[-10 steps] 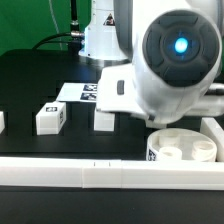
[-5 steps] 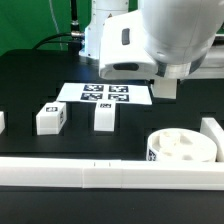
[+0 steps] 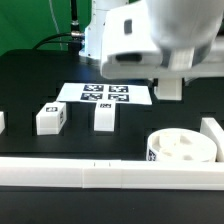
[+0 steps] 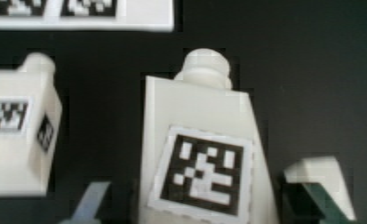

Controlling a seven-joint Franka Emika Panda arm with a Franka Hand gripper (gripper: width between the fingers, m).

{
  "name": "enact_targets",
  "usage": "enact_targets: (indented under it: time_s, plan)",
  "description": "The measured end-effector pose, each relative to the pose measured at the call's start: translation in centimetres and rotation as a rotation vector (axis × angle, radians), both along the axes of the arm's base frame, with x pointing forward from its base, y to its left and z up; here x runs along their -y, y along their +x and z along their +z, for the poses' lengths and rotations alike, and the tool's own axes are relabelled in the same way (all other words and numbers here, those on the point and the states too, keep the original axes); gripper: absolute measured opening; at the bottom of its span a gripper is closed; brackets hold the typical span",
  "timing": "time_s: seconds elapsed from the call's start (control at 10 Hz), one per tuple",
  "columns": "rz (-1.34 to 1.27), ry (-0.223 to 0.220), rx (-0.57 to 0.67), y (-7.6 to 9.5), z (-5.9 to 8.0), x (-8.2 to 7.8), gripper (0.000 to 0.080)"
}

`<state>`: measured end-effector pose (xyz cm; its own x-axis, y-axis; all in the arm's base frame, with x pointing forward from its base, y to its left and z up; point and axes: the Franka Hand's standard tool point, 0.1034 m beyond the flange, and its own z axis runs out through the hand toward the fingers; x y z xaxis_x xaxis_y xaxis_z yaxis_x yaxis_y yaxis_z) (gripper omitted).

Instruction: Assemble stool

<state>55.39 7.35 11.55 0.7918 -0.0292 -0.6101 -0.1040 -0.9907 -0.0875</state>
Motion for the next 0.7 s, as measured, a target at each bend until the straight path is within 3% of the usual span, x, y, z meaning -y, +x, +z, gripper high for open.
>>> enact_targets:
  time_s: [0.1, 0.5, 0.7]
  plan:
    - [-0.011, -0.009, 0.092, 0.6, 0.5, -0.3, 0.0325]
    - [-0.038, -0.026, 0.352, 1.8, 0.0, -0.4, 0.0325]
    - [-0.014, -0.021, 0.527, 3.9, 0.3, -1.4, 0.0325]
